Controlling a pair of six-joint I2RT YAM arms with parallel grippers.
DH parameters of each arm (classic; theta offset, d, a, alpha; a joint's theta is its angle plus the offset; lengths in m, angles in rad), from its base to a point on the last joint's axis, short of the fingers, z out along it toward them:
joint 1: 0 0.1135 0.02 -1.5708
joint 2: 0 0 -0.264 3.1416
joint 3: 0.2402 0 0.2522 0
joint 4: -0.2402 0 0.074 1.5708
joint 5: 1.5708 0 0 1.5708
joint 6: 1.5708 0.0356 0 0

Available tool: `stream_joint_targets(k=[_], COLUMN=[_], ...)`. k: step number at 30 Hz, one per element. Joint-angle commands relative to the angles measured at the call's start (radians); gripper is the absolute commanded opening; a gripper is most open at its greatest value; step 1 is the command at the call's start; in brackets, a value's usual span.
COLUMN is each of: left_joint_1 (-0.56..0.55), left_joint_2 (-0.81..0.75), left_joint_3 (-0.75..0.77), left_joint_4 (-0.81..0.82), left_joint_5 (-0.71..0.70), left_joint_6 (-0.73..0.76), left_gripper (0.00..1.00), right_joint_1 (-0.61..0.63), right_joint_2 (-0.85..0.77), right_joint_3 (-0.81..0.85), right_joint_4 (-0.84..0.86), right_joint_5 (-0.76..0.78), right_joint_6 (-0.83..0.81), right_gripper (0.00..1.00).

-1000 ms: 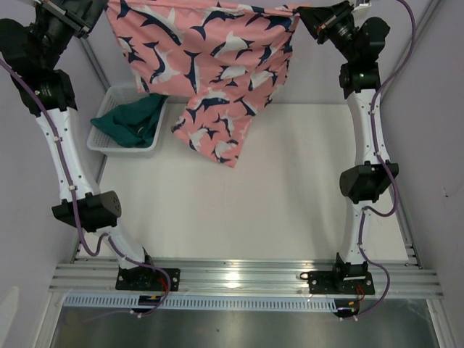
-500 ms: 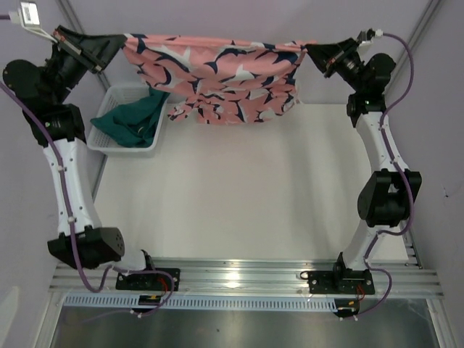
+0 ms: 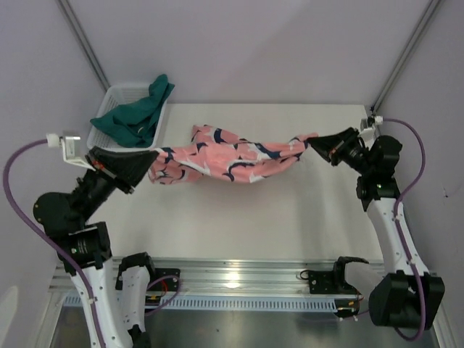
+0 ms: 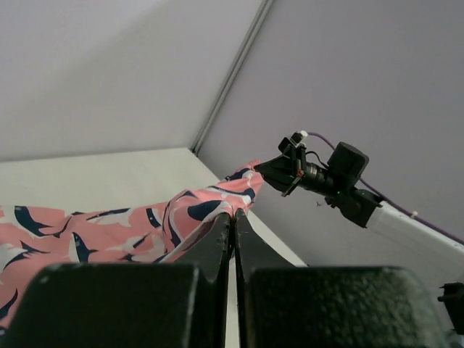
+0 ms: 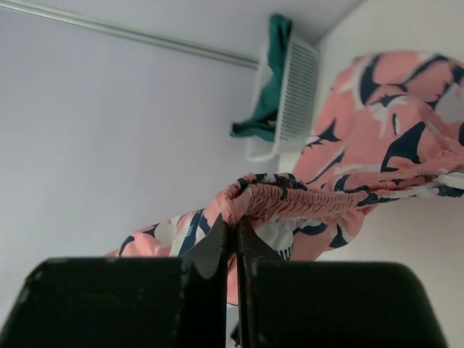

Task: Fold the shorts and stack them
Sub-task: Flatten the shorts out, then fold the shorts

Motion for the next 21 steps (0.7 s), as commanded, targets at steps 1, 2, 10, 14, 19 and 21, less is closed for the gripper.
stream_joint_targets(k=[1, 2, 10, 14, 19, 21], left_joint_1=[-0.048, -0.054, -0.108, -0.106, -0.105, -0.106], left_joint_2=[-0.113, -0.145, -0.373, -0.358, -0.224, -0.154], left_joint_3=[-0.088, -0.112, -0.512, -0.556, -0.603, -0.607], left_joint_4=[-0.278, -0.315, -0.387, -0.401, -0.264, -0.209], left_joint_5=[0.001, 0.001, -0.035, -0.084, -0.123, -0.141], left_joint_6=[0.156, 0.169, 0.215, 0.249, 0.228, 0.222], left_gripper=[0.00, 0.00, 0.00, 0.00, 0.00, 0.00], right_joint_1=[-0.002, 0.000, 0.000, 0.001, 0.001, 0.001], right_joint_2=[-0.178, -0.215, -0.492, -0.506, -0.467, -0.403], right_joint_3=[-0.113, -0.180, -0.362, -0.400, -0.451, -0.448], right_joint_4=[-0.330, -0.367, -0.751, -0.841, -0.768, -0.708], right_joint_5=[0.023, 0.049, 0.276, 0.325, 0.347, 0.355], right_joint_6=[-0.208, -0.243, -0.379, -0.429, -0.446, -0.446], right_gripper=[0.00, 0.00, 0.00, 0.00, 0.00, 0.00])
